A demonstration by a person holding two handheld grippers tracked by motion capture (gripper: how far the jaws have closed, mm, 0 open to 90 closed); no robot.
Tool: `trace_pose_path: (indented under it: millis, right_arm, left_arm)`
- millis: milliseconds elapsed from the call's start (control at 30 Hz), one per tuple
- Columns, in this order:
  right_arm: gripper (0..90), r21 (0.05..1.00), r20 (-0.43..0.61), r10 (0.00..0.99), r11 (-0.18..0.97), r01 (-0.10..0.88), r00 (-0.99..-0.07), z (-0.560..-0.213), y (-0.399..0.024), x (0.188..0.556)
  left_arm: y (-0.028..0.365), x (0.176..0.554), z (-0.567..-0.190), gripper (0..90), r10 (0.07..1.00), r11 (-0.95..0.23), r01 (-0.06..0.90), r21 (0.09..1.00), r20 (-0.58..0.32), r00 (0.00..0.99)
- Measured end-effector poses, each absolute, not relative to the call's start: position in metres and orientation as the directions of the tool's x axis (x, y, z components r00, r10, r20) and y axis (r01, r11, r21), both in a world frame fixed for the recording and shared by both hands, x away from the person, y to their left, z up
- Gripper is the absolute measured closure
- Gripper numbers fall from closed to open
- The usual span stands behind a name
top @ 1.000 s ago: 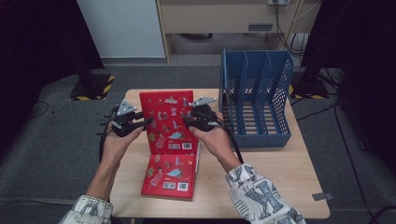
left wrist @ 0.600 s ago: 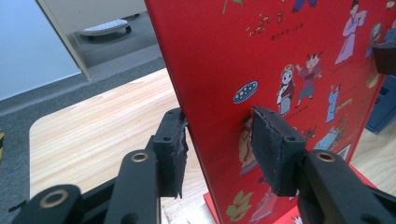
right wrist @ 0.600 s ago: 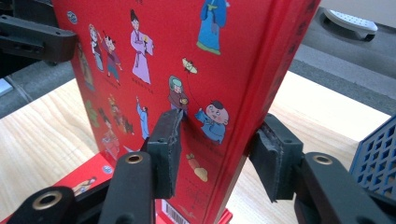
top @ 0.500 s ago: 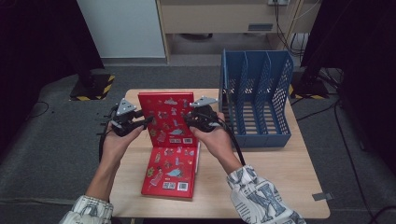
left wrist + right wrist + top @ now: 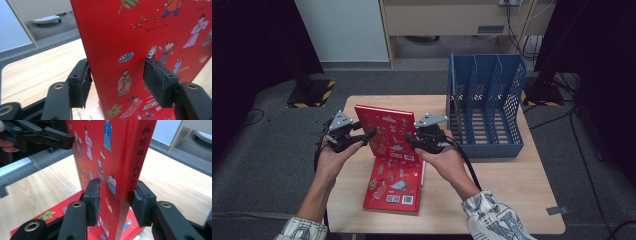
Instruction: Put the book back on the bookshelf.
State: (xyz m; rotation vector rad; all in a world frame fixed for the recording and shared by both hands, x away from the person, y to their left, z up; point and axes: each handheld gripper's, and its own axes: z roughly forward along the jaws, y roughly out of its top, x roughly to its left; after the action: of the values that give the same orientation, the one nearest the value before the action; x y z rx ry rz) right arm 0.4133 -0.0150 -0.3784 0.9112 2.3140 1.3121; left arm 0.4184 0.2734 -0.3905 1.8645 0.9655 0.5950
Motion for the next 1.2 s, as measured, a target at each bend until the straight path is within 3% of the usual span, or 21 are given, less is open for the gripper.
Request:
trace_pose_path:
  millis: [433, 667, 1033, 1200]
  right_arm:
    - [58.2, 0.860, 0.039, 0.621, 0.378, 0.343, -0.783, -0.381, -0.010, 0.401]
    - [48.7, 0.858, 0.055, 0.579, 0.388, 0.335, -0.813, -0.381, -0.006, 0.400]
    - [60.7, 0.868, 0.058, 0.537, 0.389, 0.308, -0.842, -0.380, 0.002, 0.398]
    - [61.7, 0.869, 0.070, 0.525, 0.386, 0.311, -0.848, -0.379, 0.005, 0.400]
  left_arm:
    - [0.272, 0.415, -0.395, 28.8, 0.796, -0.261, 0.365, 0.894, -0.014, 0.605]
    - [0.269, 0.414, -0.398, 24.7, 0.803, -0.274, 0.373, 0.886, -0.002, 0.596]
    - [0.272, 0.411, -0.407, 22.3, 0.797, -0.254, 0.378, 0.890, -0.029, 0.604]
    - [0.272, 0.410, -0.407, 22.1, 0.797, -0.254, 0.381, 0.889, -0.031, 0.604]
